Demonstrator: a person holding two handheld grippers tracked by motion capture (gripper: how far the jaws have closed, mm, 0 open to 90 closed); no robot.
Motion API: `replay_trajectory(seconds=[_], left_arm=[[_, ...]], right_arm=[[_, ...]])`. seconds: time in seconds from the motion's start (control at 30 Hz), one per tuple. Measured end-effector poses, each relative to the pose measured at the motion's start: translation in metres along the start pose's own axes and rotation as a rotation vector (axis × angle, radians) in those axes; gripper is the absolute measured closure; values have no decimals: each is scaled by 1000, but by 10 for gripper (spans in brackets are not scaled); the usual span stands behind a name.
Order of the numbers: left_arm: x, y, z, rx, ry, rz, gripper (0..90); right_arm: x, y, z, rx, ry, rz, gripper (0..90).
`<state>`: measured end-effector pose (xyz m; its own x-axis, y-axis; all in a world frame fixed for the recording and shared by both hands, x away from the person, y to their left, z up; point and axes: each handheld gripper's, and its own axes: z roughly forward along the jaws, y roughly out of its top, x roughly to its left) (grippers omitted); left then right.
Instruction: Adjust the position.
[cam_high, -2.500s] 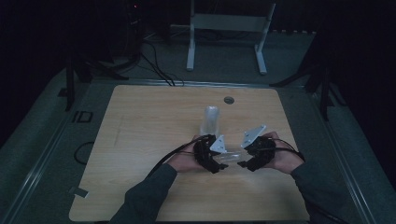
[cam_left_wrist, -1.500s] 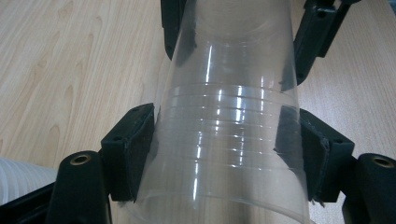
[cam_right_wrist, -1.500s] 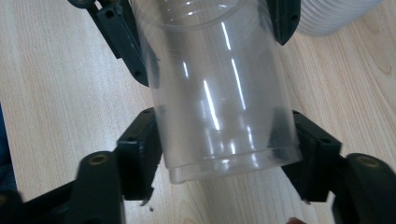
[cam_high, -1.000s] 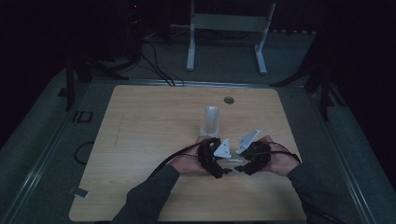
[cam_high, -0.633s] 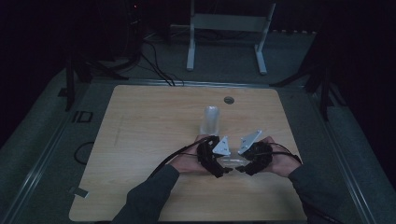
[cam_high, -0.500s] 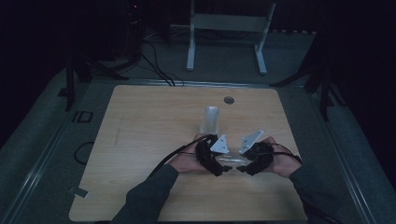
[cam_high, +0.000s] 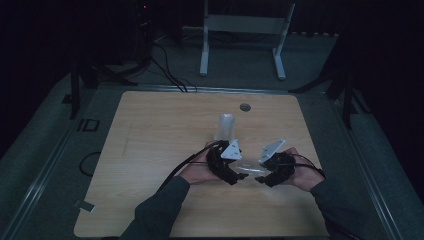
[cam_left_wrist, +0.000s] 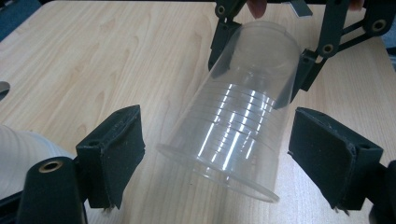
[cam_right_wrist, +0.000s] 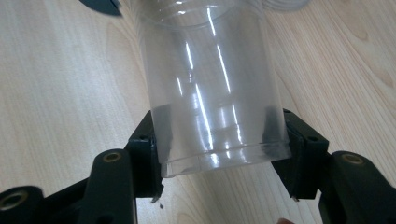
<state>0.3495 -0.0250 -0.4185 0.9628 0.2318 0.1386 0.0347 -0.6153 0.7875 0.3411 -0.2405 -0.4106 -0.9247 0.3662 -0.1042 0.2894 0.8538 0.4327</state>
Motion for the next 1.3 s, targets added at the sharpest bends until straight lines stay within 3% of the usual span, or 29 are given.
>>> replay_trajectory(seconds=[0.37, 0.63, 1.3], left_arm=[[3, 1, -3, -22, 35, -20, 177], [7, -2, -6, -51, 58, -53, 204], [12, -4, -10, -86, 111, -115, 237]], right_arm=[[-4, -8, 0, -42, -61, 69, 423], [-6, -12, 4, -42, -96, 121, 423], [-9, -22, 8, -115, -172, 251, 424]])
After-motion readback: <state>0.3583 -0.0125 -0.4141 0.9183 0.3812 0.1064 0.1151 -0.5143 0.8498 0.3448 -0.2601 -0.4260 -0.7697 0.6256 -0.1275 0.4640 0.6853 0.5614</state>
